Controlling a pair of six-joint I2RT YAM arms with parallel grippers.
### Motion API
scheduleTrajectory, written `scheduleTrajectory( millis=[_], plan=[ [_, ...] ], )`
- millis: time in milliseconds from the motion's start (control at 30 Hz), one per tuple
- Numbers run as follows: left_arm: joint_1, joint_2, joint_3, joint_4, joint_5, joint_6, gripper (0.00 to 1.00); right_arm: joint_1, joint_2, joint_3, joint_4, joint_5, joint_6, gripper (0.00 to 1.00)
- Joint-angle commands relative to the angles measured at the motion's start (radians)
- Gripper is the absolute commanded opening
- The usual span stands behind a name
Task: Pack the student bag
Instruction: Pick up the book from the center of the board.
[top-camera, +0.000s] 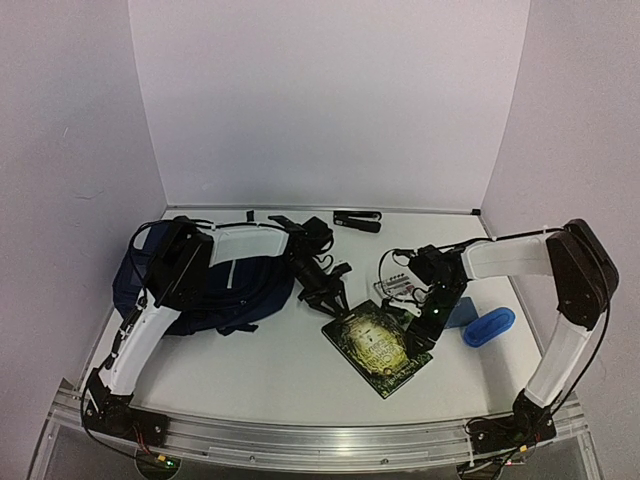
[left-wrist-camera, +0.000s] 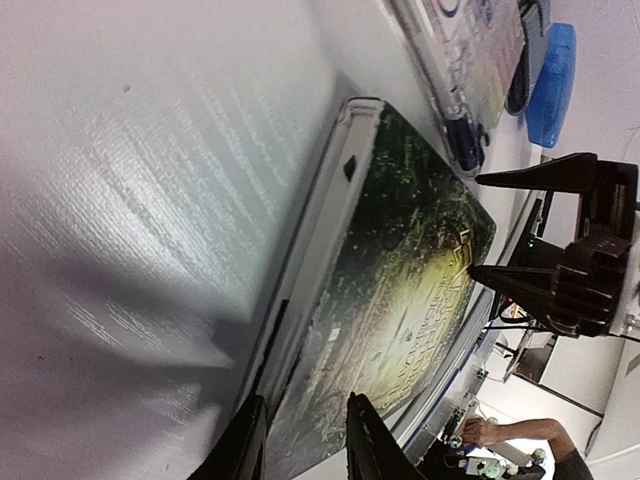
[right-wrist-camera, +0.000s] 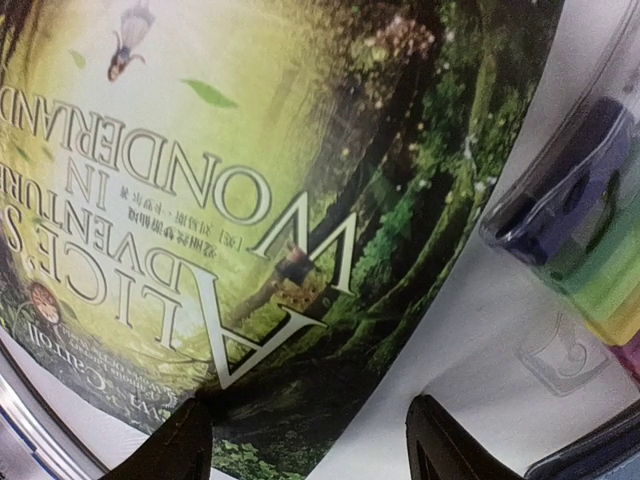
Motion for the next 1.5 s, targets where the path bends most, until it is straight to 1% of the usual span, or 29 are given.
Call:
scheduleTrajectory(
  millis=[0,100,167,233,333,400,433,467,567,600,700,800,900,933,967,1000,1133,1233,1267,1333,1400,1433,1467],
  plan=[
    [-0.028,0.029,0.052,-0.032,0.078,-0.005,0.27,0.033,0.075,-0.008,0.145,0.022,0.028,0.64],
    [-0.024,0.047,0.056,-0.047,0.074,-0.006,0.26,0.048,0.084,-0.004,0.147,0.032,0.039,0.63],
    [-0.015,0.047,0.041,-0.049,0.059,-0.011,0.25,0.050,0.074,0.001,0.143,0.046,0.049,0.66],
    [-0.002,0.031,0.009,-0.029,0.037,-0.033,0.21,0.049,0.040,-0.005,0.132,0.060,0.042,0.72],
    [0.018,0.016,-0.020,-0.031,0.006,-0.036,0.17,0.040,-0.069,-0.027,0.071,0.046,0.002,0.87],
    [0.026,0.005,-0.031,-0.033,-0.009,-0.033,0.17,0.038,-0.146,-0.057,0.040,0.052,-0.046,0.94],
    [0.030,0.001,-0.035,-0.032,-0.018,-0.034,0.19,0.038,-0.185,-0.072,0.026,0.060,-0.066,0.98],
    [0.033,-0.002,-0.036,-0.034,-0.023,-0.034,0.23,0.038,-0.208,-0.086,0.010,0.066,-0.089,0.98],
    [0.035,-0.009,-0.037,-0.036,-0.024,-0.027,0.36,0.038,-0.230,-0.119,-0.038,0.087,-0.149,0.98],
    [0.035,-0.010,-0.037,-0.034,-0.018,-0.023,0.39,0.038,-0.224,-0.132,-0.045,0.093,-0.163,0.98],
    [0.035,-0.010,-0.035,-0.029,0.003,-0.008,0.43,0.040,-0.195,-0.162,-0.037,0.083,-0.189,0.95],
    [0.027,-0.001,-0.016,-0.042,0.018,0.016,0.42,0.048,-0.117,-0.155,0.017,0.091,-0.164,0.90],
    [0.022,0.007,-0.001,-0.048,0.059,0.033,0.39,0.051,-0.041,-0.141,0.081,0.117,-0.129,0.84],
    [0.020,0.004,-0.004,-0.042,0.086,0.041,0.36,0.052,-0.023,-0.131,0.100,0.121,-0.115,0.78],
    [0.016,-0.005,-0.009,-0.035,0.108,0.044,0.31,0.052,-0.006,-0.120,0.109,0.121,-0.095,0.76],
    [0.014,-0.014,-0.014,-0.025,0.121,0.048,0.26,0.052,0.004,-0.108,0.116,0.122,-0.081,0.76],
    [0.000,-0.061,-0.023,-0.017,0.149,0.077,0.19,0.064,0.022,-0.080,0.132,0.111,-0.047,0.75],
    [-0.002,-0.119,-0.067,0.039,0.146,0.069,0.11,0.069,0.028,-0.068,0.133,0.100,-0.039,0.75],
    [-0.003,-0.128,-0.078,0.055,0.147,0.064,0.10,0.070,0.030,-0.065,0.133,0.099,-0.038,0.75],
    [-0.002,-0.133,-0.087,0.066,0.158,0.060,0.15,0.070,0.032,-0.060,0.133,0.094,-0.037,0.74],
    [-0.001,-0.121,-0.083,0.065,0.171,0.057,0.30,0.070,0.032,-0.056,0.133,0.088,-0.034,0.74],
    [-0.002,-0.114,-0.080,0.064,0.177,0.056,0.33,0.070,0.033,-0.056,0.134,0.084,-0.032,0.74],
    [-0.002,-0.106,-0.074,0.065,0.183,0.056,0.33,0.070,0.032,-0.054,0.133,0.081,-0.029,0.74]
  ],
)
